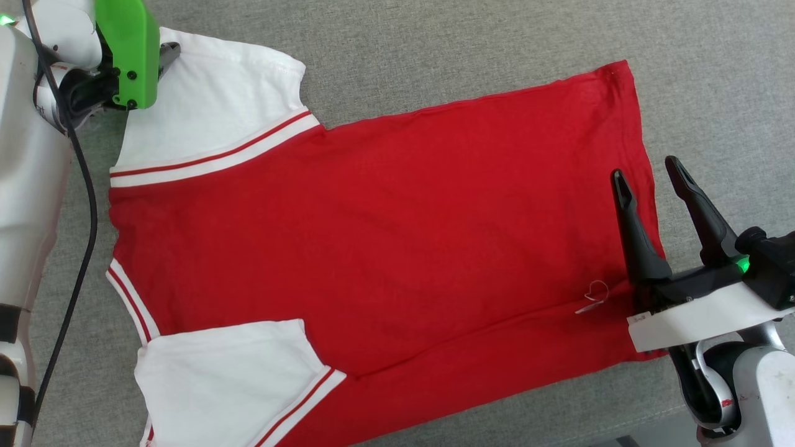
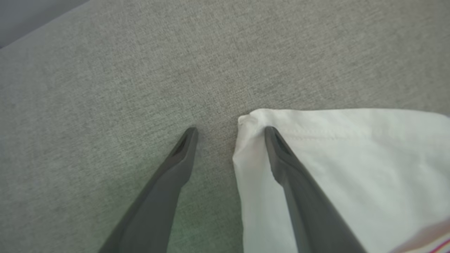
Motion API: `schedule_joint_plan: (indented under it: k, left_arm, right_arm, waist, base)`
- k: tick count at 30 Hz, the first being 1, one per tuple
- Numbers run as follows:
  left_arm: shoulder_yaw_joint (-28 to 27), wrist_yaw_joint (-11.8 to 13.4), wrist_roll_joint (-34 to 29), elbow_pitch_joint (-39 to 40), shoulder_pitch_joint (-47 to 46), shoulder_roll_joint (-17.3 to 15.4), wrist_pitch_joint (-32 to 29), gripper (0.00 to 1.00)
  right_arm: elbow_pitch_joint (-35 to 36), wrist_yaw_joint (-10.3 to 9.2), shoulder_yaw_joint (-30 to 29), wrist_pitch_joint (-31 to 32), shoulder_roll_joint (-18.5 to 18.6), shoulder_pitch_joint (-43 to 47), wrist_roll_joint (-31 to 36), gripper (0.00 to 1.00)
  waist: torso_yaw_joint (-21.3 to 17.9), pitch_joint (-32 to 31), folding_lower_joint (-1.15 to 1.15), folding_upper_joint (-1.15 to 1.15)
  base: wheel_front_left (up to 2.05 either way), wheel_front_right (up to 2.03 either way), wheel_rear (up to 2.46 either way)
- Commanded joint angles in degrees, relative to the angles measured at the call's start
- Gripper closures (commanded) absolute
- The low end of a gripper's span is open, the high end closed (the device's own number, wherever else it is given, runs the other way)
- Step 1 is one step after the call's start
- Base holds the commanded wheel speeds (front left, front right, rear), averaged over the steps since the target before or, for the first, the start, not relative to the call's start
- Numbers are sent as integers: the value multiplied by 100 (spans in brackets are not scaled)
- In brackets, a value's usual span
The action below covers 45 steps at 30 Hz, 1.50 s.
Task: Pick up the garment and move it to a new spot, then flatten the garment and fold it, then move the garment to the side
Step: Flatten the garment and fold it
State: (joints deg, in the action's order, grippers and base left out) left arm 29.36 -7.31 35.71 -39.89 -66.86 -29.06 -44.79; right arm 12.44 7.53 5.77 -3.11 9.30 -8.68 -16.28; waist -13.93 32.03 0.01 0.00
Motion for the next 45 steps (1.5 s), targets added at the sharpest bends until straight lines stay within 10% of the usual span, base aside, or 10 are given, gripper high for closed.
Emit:
schedule_joint_plan:
  k: [1, 2, 16, 29, 39, 45]
  left_arm:
    - [101, 2, 18, -165, 117, -12, -102, 69]
    - [140, -2, 56, -191, 156, -2, -110, 100]
    - [99, -16, 546, 26, 621, 89, 1147, 100]
    - [357, 1, 856, 1732, 1811, -192, 1613, 100]
    - [298, 814, 741, 4417, 2919, -533, 1715, 100]
    - [378, 967, 659, 5001, 3071, -552, 1665, 100]
  right_arm:
    - [-14, -4, 10, -32, -19, -97, 21, 0]
    - [-17, -4, 7, -29, -17, -91, 24, 0]
    - [-109, -4, -144, 427, 206, 65, 53, 0]
    - [-160, -4, -323, 2450, 1102, 176, -182, 0]
    - [-1017, -4, -345, 5099, 2037, -1664, -808, 0]
    - [-1785, -4, -196, 5329, 2128, -2378, -747, 0]
  waist:
    - [-7, -5, -1, 0]
    - [1, -26, -1, 0]
    - [365, -758, -1, 0]
    - [994, -1417, -1, 0]
    - [1450, -881, -1, 0]
    - [1638, -601, -1, 0]
  base:
    - [0, 0, 0]
    - [0, 0, 0]
    - [0, 0, 0]
    - [0, 0, 0]
    - [0, 0, 0]
    - [0, 0, 0]
